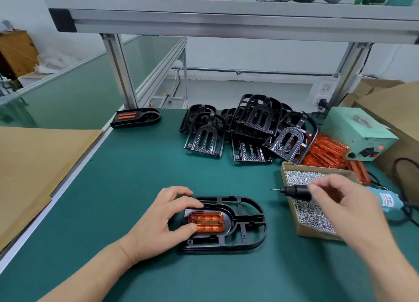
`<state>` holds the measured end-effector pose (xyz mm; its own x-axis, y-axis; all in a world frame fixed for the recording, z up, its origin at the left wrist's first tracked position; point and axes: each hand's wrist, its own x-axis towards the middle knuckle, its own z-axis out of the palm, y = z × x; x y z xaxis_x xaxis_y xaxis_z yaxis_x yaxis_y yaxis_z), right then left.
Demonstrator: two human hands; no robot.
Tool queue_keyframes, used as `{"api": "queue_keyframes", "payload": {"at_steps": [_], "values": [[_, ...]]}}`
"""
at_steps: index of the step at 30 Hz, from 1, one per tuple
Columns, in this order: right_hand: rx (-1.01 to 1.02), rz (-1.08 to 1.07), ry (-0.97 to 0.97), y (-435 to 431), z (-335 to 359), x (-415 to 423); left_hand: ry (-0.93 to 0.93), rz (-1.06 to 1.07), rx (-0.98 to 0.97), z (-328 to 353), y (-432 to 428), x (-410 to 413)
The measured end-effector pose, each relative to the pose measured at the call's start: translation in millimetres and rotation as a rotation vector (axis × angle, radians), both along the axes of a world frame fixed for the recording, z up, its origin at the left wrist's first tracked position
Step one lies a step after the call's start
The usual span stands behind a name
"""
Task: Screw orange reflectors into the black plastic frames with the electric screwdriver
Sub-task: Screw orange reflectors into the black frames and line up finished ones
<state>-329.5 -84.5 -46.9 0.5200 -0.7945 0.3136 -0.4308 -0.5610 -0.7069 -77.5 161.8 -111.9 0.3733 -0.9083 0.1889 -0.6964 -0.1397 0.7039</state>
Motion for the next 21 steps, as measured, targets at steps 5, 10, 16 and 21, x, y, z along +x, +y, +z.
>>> {"api": "queue_keyframes", "payload": {"at_steps": [5, 10, 16, 21], "values": [[-0.137, -0.086, 0.679, -24, 6, -25, -0.03, -0.098, 0.036, 1, -2, -1], [-0.156, -0.046, 0.872, -29, -2, -19, -0.09, -0.136, 0.068, -5, -9, -6], [-0.199, -0.046, 0.905, -26, -8, -16, -0.087, -0.109, 0.031, -9, -16, -14], [-0.297, -0.077, 0.923, -21, -14, -19, -0.078, -0.09, 0.019, -8, -18, -17]]}}
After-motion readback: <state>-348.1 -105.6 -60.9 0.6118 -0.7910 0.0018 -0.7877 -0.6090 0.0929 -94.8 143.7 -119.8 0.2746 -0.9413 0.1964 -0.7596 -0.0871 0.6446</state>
